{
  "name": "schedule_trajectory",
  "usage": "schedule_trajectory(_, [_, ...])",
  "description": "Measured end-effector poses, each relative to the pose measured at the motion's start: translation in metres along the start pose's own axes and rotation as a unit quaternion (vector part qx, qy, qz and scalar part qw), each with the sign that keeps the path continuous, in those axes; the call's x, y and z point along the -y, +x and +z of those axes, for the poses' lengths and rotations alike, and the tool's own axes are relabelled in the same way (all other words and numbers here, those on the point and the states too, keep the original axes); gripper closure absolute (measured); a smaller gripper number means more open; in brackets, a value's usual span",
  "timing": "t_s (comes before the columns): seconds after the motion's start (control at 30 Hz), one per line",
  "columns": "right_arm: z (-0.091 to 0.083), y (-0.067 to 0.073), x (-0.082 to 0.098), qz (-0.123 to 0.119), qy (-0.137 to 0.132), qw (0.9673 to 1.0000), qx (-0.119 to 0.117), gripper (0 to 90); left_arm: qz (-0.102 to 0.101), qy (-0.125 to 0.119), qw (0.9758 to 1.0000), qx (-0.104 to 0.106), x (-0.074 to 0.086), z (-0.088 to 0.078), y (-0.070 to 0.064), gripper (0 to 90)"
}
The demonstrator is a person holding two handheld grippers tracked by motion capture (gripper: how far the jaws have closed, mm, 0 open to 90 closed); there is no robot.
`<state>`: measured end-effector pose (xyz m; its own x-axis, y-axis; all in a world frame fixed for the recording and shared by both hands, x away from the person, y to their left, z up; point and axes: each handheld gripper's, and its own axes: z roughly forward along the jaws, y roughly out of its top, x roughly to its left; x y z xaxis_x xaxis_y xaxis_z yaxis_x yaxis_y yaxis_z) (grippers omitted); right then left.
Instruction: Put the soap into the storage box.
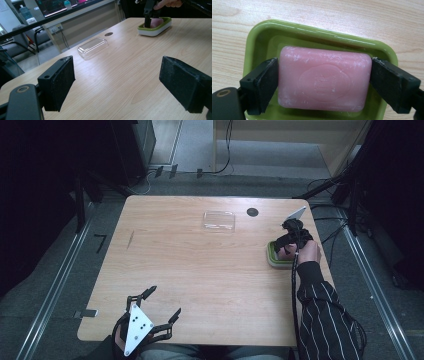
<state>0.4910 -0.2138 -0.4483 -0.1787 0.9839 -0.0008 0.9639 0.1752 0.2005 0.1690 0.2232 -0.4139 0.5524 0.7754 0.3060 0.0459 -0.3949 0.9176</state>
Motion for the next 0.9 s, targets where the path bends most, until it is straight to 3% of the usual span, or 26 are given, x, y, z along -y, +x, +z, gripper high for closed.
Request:
schedule_trajectory(0.3, [-0.007,0.000,0.002,-0.003,-0.002,1.0000,-0.002,11.7,-0.001,-0.001,1.0000,-0.001,0.000,0.000,0.000,13.6])
schedule_trajectory(0.9, [-0.033,0.009,0.022,-0.038,-0.012,0.9991,0.010,9.5,-0.003,-0.003,1.0000,-0.002,0.000,0.000,0.000,13.6])
